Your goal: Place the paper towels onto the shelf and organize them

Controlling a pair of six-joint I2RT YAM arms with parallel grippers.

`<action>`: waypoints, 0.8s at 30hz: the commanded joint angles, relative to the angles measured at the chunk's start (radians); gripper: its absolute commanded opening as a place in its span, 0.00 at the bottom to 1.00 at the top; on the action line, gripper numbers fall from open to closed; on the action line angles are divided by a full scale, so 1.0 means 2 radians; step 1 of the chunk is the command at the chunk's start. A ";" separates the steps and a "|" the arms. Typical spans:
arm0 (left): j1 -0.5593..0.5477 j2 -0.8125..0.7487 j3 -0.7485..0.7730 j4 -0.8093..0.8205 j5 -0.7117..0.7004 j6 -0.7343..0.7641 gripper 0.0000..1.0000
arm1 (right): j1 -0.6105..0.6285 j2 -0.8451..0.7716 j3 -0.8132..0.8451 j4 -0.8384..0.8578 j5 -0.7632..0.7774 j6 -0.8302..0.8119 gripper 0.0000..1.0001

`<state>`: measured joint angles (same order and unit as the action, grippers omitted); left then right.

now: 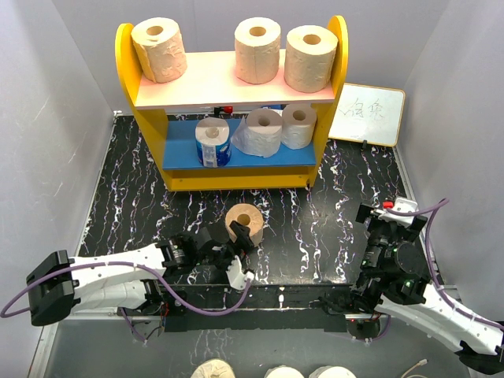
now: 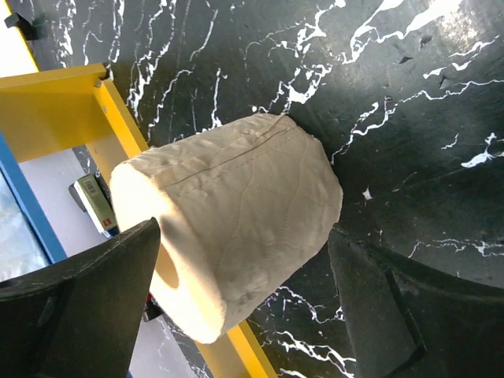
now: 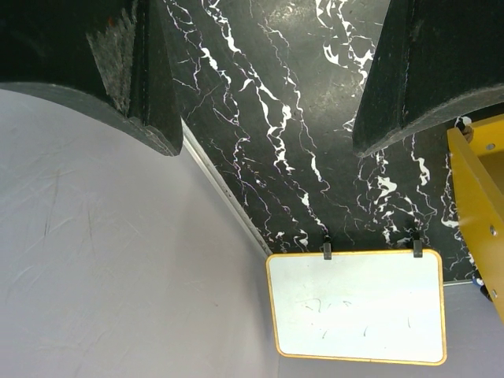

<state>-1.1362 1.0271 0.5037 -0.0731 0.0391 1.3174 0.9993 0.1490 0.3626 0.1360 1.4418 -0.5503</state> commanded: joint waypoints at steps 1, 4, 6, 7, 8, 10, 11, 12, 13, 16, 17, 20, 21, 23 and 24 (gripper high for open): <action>-0.003 0.019 -0.021 0.073 -0.020 0.022 0.85 | 0.000 -0.021 -0.001 0.019 0.001 -0.006 0.88; -0.003 0.033 -0.018 0.103 -0.032 0.018 0.85 | 0.000 -0.031 -0.002 0.018 0.001 -0.006 0.88; -0.003 0.040 -0.015 0.106 -0.032 0.017 0.85 | 0.000 -0.036 -0.002 0.018 0.001 -0.007 0.88; -0.003 0.044 -0.015 0.109 -0.034 0.017 0.85 | 0.000 -0.038 -0.002 0.019 0.000 -0.007 0.88; -0.003 0.048 -0.015 0.112 -0.036 0.018 0.83 | 0.000 -0.041 -0.002 0.019 0.000 -0.008 0.88; -0.003 0.053 -0.015 0.118 -0.037 0.021 0.79 | -0.001 -0.044 -0.003 0.019 -0.001 -0.008 0.88; -0.002 0.055 -0.015 0.119 -0.037 0.022 0.77 | 0.000 -0.046 -0.003 0.019 -0.001 -0.008 0.87; -0.003 0.057 -0.015 0.119 -0.037 0.022 0.75 | 0.000 -0.046 -0.003 0.019 -0.001 -0.008 0.87; -0.003 0.059 -0.014 0.119 -0.037 0.023 0.72 | -0.001 -0.047 -0.003 0.019 -0.001 -0.009 0.87; -0.003 0.065 -0.016 0.117 -0.040 0.026 0.57 | 0.000 -0.050 -0.003 0.019 -0.003 -0.008 0.87; -0.003 0.067 -0.016 0.115 -0.041 0.026 0.50 | 0.000 -0.051 -0.003 0.019 -0.003 -0.008 0.87; -0.003 0.070 -0.017 0.112 -0.043 0.026 0.16 | 0.000 -0.053 -0.003 0.019 -0.002 -0.009 0.87; -0.003 0.069 -0.017 0.111 -0.044 0.026 0.00 | -0.001 -0.054 -0.003 0.019 -0.002 -0.009 0.87; -0.003 0.068 -0.004 0.093 -0.047 0.023 0.00 | -0.001 -0.056 -0.003 0.019 -0.002 -0.009 0.87; -0.003 0.068 0.009 0.071 -0.047 0.020 0.00 | 0.000 -0.057 -0.003 0.019 -0.002 -0.009 0.87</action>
<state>-1.1385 1.1553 0.4740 0.1974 -0.0486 1.3758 0.9993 0.0540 0.3622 0.1394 1.4414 -0.5529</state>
